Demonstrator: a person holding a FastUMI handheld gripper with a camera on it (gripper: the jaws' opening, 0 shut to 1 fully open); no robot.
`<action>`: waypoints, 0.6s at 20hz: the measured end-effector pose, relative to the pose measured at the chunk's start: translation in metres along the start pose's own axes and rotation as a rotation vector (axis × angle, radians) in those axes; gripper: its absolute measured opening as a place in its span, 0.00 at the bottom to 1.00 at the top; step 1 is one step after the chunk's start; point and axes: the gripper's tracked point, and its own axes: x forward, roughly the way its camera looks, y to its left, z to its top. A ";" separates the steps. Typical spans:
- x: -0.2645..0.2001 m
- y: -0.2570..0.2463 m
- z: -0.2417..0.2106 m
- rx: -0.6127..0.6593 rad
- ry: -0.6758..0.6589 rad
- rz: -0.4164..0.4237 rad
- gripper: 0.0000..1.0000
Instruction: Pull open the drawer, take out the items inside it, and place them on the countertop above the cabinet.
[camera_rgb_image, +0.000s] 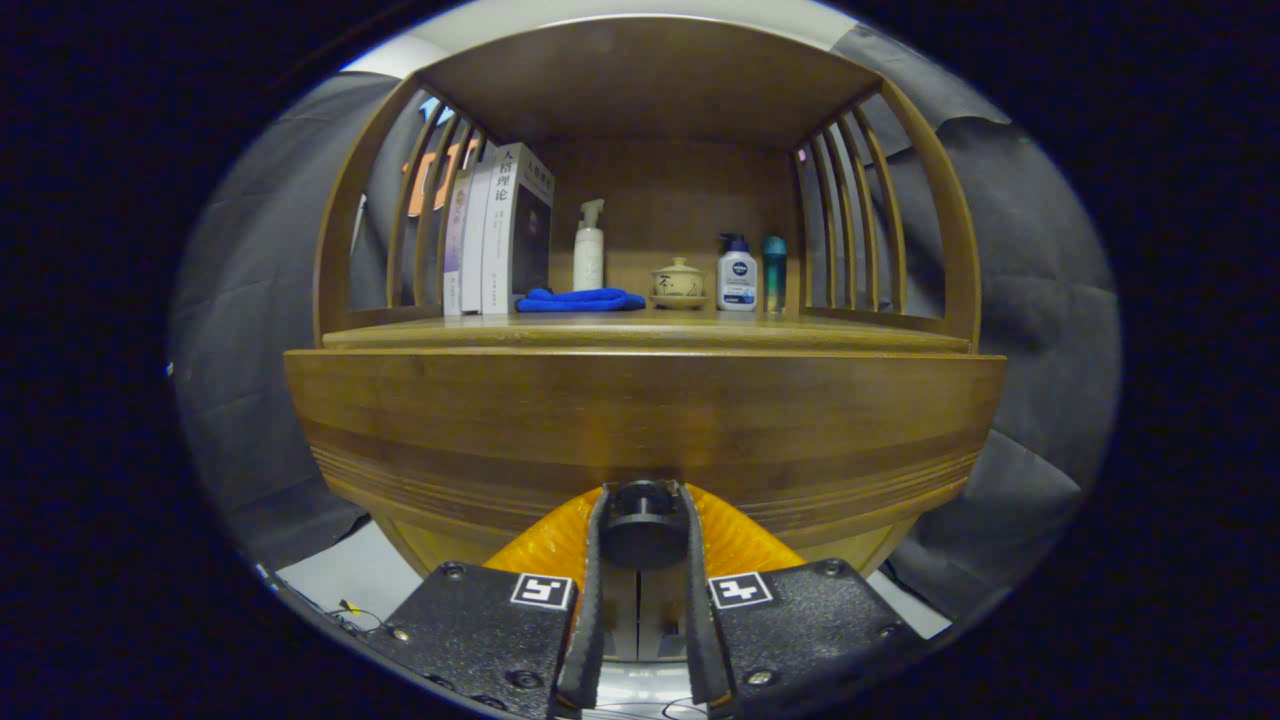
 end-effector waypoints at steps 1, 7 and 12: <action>-0.007 -0.001 -0.002 -0.002 -0.001 0.002 0.37; -0.051 -0.002 -0.013 -0.005 -0.003 0.018 0.37; -0.080 -0.003 -0.027 -0.012 0.014 0.028 0.37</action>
